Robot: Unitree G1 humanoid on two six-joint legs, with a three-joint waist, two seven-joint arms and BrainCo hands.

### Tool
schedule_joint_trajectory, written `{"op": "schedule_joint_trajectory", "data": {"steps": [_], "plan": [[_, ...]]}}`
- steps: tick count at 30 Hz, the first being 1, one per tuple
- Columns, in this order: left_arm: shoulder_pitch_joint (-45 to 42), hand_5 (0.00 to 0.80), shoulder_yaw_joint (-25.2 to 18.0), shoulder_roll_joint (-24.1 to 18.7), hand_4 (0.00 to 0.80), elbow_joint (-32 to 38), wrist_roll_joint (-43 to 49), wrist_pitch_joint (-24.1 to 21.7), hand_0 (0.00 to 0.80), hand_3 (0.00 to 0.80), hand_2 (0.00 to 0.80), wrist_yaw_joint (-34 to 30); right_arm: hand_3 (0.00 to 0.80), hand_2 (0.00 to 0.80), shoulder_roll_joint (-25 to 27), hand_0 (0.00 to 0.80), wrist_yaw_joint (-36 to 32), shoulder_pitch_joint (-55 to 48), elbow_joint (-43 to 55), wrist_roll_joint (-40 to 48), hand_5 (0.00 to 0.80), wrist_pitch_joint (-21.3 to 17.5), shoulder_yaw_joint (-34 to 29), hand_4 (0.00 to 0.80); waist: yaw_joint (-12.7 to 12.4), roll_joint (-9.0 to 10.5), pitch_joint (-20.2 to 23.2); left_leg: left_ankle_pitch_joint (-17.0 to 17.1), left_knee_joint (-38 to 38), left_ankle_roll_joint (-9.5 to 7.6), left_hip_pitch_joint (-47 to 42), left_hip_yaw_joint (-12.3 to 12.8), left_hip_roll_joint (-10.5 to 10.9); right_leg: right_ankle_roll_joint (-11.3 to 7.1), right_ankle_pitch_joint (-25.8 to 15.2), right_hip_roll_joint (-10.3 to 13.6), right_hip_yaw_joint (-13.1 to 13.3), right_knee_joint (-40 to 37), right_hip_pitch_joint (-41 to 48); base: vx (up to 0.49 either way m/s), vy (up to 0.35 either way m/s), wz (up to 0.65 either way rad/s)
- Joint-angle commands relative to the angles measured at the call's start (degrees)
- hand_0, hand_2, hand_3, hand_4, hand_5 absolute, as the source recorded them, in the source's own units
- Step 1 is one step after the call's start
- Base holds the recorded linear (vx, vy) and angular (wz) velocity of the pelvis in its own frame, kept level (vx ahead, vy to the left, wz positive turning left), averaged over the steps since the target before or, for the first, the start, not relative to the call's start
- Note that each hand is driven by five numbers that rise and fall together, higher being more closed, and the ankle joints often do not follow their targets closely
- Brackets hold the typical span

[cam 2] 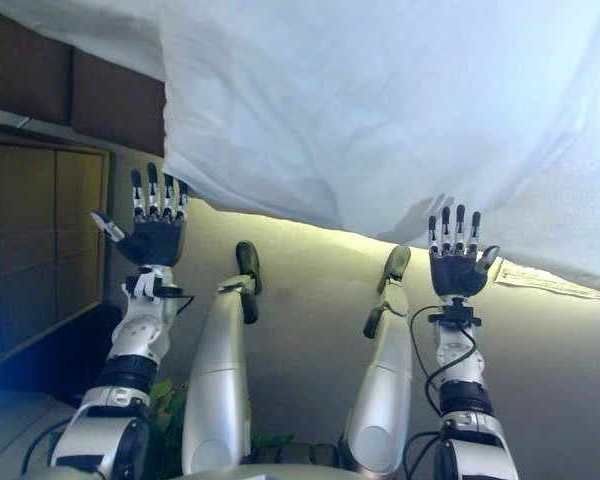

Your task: Make the bed neatly

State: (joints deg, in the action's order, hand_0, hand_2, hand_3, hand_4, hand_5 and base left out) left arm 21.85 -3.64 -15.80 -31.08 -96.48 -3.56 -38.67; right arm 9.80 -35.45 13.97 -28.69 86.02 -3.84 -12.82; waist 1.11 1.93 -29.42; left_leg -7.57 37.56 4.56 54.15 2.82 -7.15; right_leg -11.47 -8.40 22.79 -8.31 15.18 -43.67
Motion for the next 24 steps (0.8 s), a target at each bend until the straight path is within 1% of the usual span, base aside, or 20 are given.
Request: {"op": "schedule_joint_trajectory", "data": {"steps": [1,5,6,8,10,12,14,17,20,22,24], "plan": [[1.9,0.0,-4.17,-0.74,0.0,2.21,-2.81,-2.52,0.0,0.0,0.0,-0.1,0.0,0.0,1.17,0.0,2.54,-4.54,8.21,-1.77,0.0,-2.41,-2.02,0.0,0.93,-1.48,-0.37,7.27,-11.37,1.75,-5.57,1.27,0.6,0.37,-1.45,1.78,1.4,4.15,0.95,0.012,0.042,0.05],[-0.88,0.0,-4.61,0.22,0.0,0.19,-3.75,-3.2,0.0,0.0,0.0,1.75,0.0,0.0,0.38,0.0,2.77,-6.15,8.62,-2.2,0.0,-2.45,-2.72,0.0,0.98,-1.6,-0.37,6.69,-11.22,1.53,-6.9,1.1,0.96,0.34,-1.56,2.15,1.29,3.73,2.21,0.015,0.006,0.03],[-2.34,0.0,-4.46,1.13,0.0,-0.82,-2.83,-4.16,0.0,0.0,0.0,3.05,0.0,0.0,-0.01,0.0,2.53,-6.7,8.52,-2.06,0.0,-3.03,-2.5,0.0,0.78,-1.39,-0.37,6.38,-10.9,1.47,-7.49,0.75,1.13,0.25,-1.71,2.3,1.13,3.47,2.95,0.03,-0.053,-0.01],[-3.88,0.0,-4.27,1.93,0.0,-1.6,-3.11,-4.67,0.0,0.0,0.0,4.14,0.0,0.0,-0.13,0.0,1.82,-7.26,8.17,-1.67,0.0,-4.3,-1.76,0.0,0.61,-1.44,-0.37,6.13,-10.75,1.39,-8.16,0.52,1.28,0.26,-1.78,2.41,0.91,3.1,3.83,0.034,-0.043,-0.01],[-5.08,0.0,-4.78,2.49,0.0,-3.53,-4.09,-4.56,0.0,0.0,0.0,4.91,0.0,0.0,0.11,0.0,1.1,-7.07,7.06,-1.18,0.0,-5.35,-1.55,0.0,0.36,-1.77,-0.37,5.97,-10.62,1.43,-8.86,0.46,1.43,0.26,-1.79,2.65,0.93,2.92,4.45,0.042,-0.002,-0.01],[-6.11,0.0,-6.66,2.32,0.0,-6.1,-4.46,-3.92,0.0,0.0,0.0,6.85,0.0,0.0,1.9,0.0,0.87,-5.67,4.79,-0.55,0.0,-6.23,-1.56,0.0,0.18,-2.71,-0.37,5.79,-10.66,1.67,-9.87,0.61,1.46,0.25,-1.45,3.2,1.07,2.93,4.99,0.053,0.071,-0.01],[-6.73,0.0,-7.25,2.45,0.0,-6.85,-3.46,-4.09,0.0,0.0,0.0,6.37,0.0,0.0,2.88,0.0,1.26,-5.14,4.26,-0.64,0.0,-6.62,-1.5,0.0,0.2,-3.51,-0.37,5.71,-10.61,1.69,-10.33,0.84,1.58,0.28,-1.15,3.51,1.42,3.31,4.97,0.036,0.106,0.03],[-7.86,0.0,-6.97,3.23,0.0,-5.87,-1.63,-4.87,0.0,0.0,0.0,4.09,0.0,0.0,3.58,0.0,1.72,-5.17,4.29,-0.55,0.0,-6.55,-2.01,0.0,0.09,-4.41,-0.37,5.6,-10.57,1.63,-10.7,1.11,1.96,0.18,-0.89,3.86,1.81,3.65,4.96,0.021,0.06,0.0],[-8.22,0.0,-5.9,4.81,0.0,-1.94,0.18,-5.01,0.0,0.0,0.0,1.01,0.0,0.0,3.73,0.0,2.15,-5.09,4.99,-1.36,0.0,-6.41,-2.64,0.0,0.09,-5.3,-0.37,5.61,-10.74,1.58,-10.6,1.7,2.25,0.15,-0.81,4.31,1.96,3.71,4.52,0.001,0.065,0.08],[-7.98,0.0,-5.15,5.2,0.0,-0.78,1.12,-4.84,0.0,0.0,0.0,-0.34,0.0,0.0,3.61,0.0,2.78,-5.1,5.77,-1.76,0.0,-6.65,-2.47,0.0,0.2,-5.49,-0.37,5.65,-10.59,1.54,-10.29,1.92,2.31,0.18,-0.86,4.41,2.24,3.92,4.02,-0.008,0.054,0.06],[-6.24,0.0,-3.87,5.75,0.0,0.91,-0.03,-3.81,0.0,0.0,0.0,-1.46,0.0,0.0,3.61,0.0,3.69,-4.89,6.85,-2.57,0.0,-6.8,-2.26,0.0,0.75,-5.68,-0.37,5.87,-10.58,1.62,-9.8,2.51,2.21,0.15,-1.0,4.5,2.67,4.0,3.24,-0.009,0.088,0.03]]}}
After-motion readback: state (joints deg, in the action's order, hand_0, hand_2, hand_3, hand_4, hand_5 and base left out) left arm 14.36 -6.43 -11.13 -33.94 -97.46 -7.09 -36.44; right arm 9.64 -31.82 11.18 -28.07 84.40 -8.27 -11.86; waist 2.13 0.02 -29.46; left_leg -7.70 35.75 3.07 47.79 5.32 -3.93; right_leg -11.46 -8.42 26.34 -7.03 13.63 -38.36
